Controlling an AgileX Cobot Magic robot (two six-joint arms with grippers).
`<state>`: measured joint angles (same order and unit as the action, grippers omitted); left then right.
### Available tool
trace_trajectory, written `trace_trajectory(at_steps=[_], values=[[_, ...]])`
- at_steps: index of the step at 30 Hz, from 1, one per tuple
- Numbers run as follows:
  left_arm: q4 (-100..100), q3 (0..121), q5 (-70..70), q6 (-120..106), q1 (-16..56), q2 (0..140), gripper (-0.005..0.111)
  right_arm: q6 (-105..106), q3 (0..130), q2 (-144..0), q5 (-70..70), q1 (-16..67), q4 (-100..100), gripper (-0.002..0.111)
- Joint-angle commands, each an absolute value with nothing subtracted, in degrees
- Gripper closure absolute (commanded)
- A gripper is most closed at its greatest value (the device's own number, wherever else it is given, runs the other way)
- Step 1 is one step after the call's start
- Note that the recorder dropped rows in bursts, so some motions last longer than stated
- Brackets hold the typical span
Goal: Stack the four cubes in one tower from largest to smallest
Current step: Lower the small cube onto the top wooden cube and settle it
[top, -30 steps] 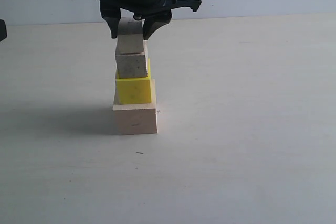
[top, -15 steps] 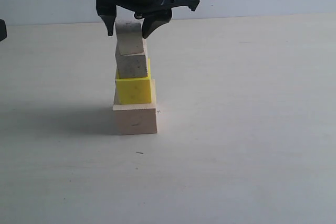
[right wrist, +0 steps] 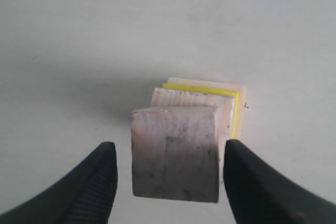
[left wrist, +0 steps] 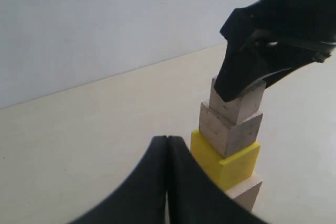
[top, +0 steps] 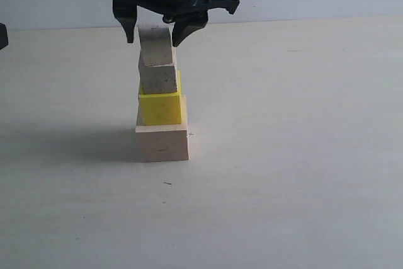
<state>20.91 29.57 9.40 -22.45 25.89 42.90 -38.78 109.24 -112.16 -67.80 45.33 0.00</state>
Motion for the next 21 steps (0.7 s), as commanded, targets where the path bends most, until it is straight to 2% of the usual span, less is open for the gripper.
trace_trajectory(at_steps=[1, 21], values=[[21.55, 29.37, 8.68, -22.02, 26.00, 43.23, 0.107, -39.04, 109.61, -112.09, -68.84, 45.35, 0.00, 0.050], [21.55, 29.37, 8.68, -22.02, 26.00, 43.23, 0.107, -39.02, 109.61, -112.09, -69.96, 45.35, -0.31, 0.050]])
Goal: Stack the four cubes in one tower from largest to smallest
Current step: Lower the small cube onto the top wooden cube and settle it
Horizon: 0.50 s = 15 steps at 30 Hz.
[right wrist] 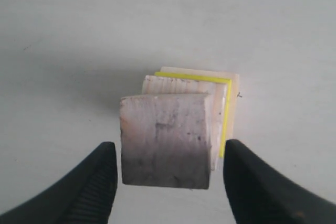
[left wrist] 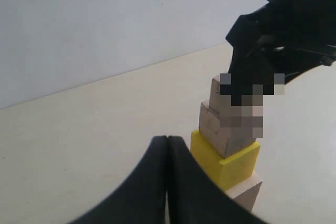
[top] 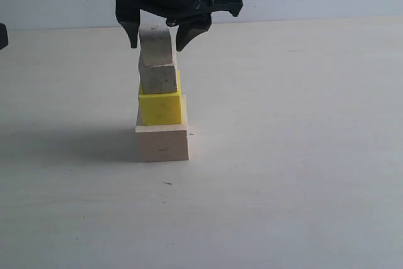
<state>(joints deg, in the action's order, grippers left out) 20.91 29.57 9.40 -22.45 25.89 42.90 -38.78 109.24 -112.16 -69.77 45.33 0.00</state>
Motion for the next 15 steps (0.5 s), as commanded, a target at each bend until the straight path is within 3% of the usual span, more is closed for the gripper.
trace_trajectory(at_steps=[1, 15], values=[[21.55, 29.37, 8.68, -22.02, 26.00, 43.23, 0.107, -39.02, 109.61, -112.09, -69.96, 45.35, -0.57, 0.050], [21.55, 29.37, 8.57, -22.02, 26.00, 43.23, 0.107, -38.42, 109.61, -112.09, -69.96, 45.35, -2.82, 0.050]])
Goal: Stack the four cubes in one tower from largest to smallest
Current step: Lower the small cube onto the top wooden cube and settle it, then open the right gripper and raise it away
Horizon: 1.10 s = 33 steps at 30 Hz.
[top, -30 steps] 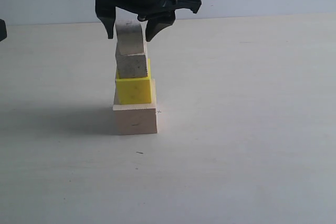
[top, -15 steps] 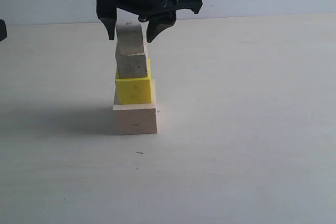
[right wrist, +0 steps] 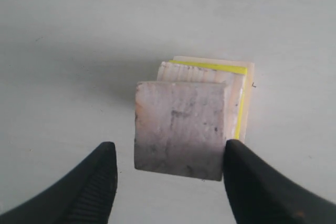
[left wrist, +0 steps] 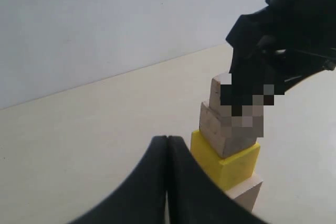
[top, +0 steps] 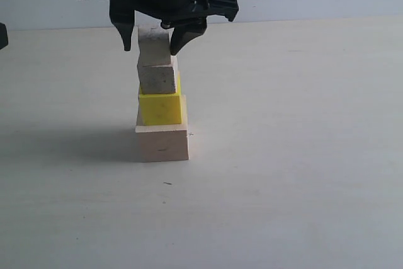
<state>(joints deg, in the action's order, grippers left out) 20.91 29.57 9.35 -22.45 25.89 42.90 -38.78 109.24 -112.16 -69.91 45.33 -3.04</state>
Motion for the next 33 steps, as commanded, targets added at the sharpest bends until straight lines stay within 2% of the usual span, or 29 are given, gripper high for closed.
trace_trajectory(at_steps=[1, 21, 24, 28, 33], values=[[21.55, 29.37, 8.57, -22.02, 26.00, 43.23, 0.107, -38.42, 109.61, -112.09, -69.96, 45.35, -2.92, 0.050], [21.55, 29.37, 8.57, -22.02, 26.74, 43.12, 0.107, -31.53, 109.75, -104.57, -69.96, 45.35, 5.23, 0.052], [21.55, 29.37, 8.57, -22.02, 26.74, 43.12, 0.107, -27.07, 109.75, -103.72, -69.96, 45.35, 4.72, 0.066], [21.55, 29.37, 8.57, -22.14, 26.73, 43.12, 0.107, -16.23, 109.53, -102.78, -69.96, 45.35, 2.92, 0.107], [21.31, 29.37, 8.67, -22.14, 26.73, 43.12, 0.107, -14.35, 109.53, -99.96, -69.96, 45.35, 2.64, 0.108]])
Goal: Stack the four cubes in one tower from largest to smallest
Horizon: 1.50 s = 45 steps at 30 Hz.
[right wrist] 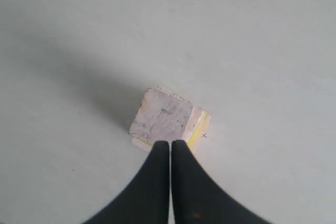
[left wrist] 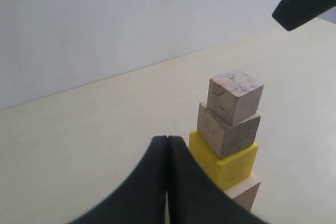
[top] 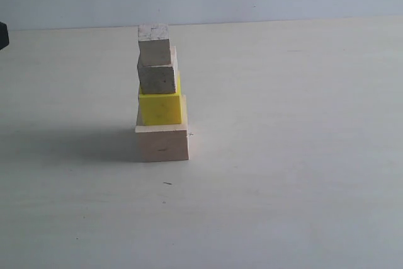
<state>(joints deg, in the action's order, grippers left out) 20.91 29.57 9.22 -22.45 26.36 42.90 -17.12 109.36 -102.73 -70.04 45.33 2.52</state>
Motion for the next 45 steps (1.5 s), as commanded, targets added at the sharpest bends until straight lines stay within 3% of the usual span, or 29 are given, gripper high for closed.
trace_trajectory(at_steps=[1, 9, 19, 26, 34, 45], values=[[21.32, 29.37, 8.80, -22.14, 26.73, 43.12, 0.107, -13.94, 109.40, -98.83, -69.96, 45.35, 3.50, 0.108], [21.25, 29.37, 9.71, -22.25, 26.73, 43.12, 0.107, -13.46, 98.73, -83.87, -63.46, 45.35, 5.66, 0.108], [21.25, 29.37, 9.71, -22.25, 26.73, 43.12, 0.107, -23.75, 64.88, -54.41, -44.46, 45.35, 15.07, 0.108], [21.25, 29.37, 9.72, -22.25, 26.73, 43.24, 0.107, -23.53, 45.29, -36.94, -38.69, 45.35, 15.99, 0.108], [19.92, 28.96, 9.72, -22.25, 26.73, 43.36, 0.107, -23.53, 36.94, -27.01, -37.71, 45.35, 22.48, 0.108], [17.88, 27.51, 9.52, -22.25, 26.73, 43.23, 0.107, -23.53, 33.96, -26.02, -38.32, 45.35, 25.78, 0.108]])
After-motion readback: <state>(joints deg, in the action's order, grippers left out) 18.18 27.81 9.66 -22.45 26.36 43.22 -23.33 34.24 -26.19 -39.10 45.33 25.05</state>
